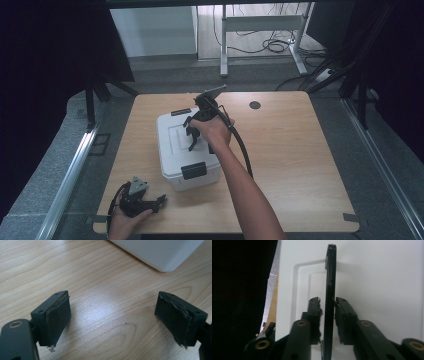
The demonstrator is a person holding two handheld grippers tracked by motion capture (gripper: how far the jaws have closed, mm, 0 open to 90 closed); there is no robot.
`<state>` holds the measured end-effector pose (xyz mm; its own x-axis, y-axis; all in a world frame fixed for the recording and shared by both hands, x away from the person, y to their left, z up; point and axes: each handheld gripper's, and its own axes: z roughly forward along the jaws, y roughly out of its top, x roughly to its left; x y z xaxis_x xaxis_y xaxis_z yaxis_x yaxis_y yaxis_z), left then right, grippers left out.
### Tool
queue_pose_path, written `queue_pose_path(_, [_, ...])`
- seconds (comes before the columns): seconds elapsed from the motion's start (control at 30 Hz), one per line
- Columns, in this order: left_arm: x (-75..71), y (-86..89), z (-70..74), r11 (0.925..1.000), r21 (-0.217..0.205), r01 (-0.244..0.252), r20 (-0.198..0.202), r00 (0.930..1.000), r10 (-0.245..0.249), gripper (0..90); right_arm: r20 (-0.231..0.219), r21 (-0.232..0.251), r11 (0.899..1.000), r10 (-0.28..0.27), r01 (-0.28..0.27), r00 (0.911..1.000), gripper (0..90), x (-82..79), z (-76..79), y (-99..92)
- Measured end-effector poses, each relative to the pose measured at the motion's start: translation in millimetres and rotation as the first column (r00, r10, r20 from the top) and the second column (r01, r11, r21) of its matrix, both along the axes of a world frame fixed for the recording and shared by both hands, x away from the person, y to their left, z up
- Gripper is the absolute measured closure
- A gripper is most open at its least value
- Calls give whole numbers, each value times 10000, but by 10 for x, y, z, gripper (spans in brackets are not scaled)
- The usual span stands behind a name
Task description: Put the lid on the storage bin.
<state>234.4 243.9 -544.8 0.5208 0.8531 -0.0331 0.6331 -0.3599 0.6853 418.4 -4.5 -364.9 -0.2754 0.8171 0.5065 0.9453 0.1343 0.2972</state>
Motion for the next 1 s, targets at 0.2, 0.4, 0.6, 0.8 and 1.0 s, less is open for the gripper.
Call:
queue_pose_path(0.2, [0,0,0,10000,0,1,0,10000,-1,133,1237,294,9982,479,-519,9912,555,-87,116,-137])
queue_pose_path(0.4, [-1,-2,0,10000,-24,-32,-4,10000,32,133,2148,522,9959,616,-744,9747,461,-177,163,-362])
queue_pose_path(0.6, [0,0,0,10000,-6,-11,-2,10000,11,132,2788,833,9928,599,-863,9585,450,-319,138,-719])
queue_pose_path(0.8, [0,-1,0,10000,-10,-17,-2,10000,17,133,3026,1071,9891,645,-1011,9509,448,-433,79,-956])
queue_pose_path(1.0, [0,-2,-1,10000,-25,-24,13,10000,24,133,3176,1469,9843,469,-980,9471,435,-616,-54,-1257])
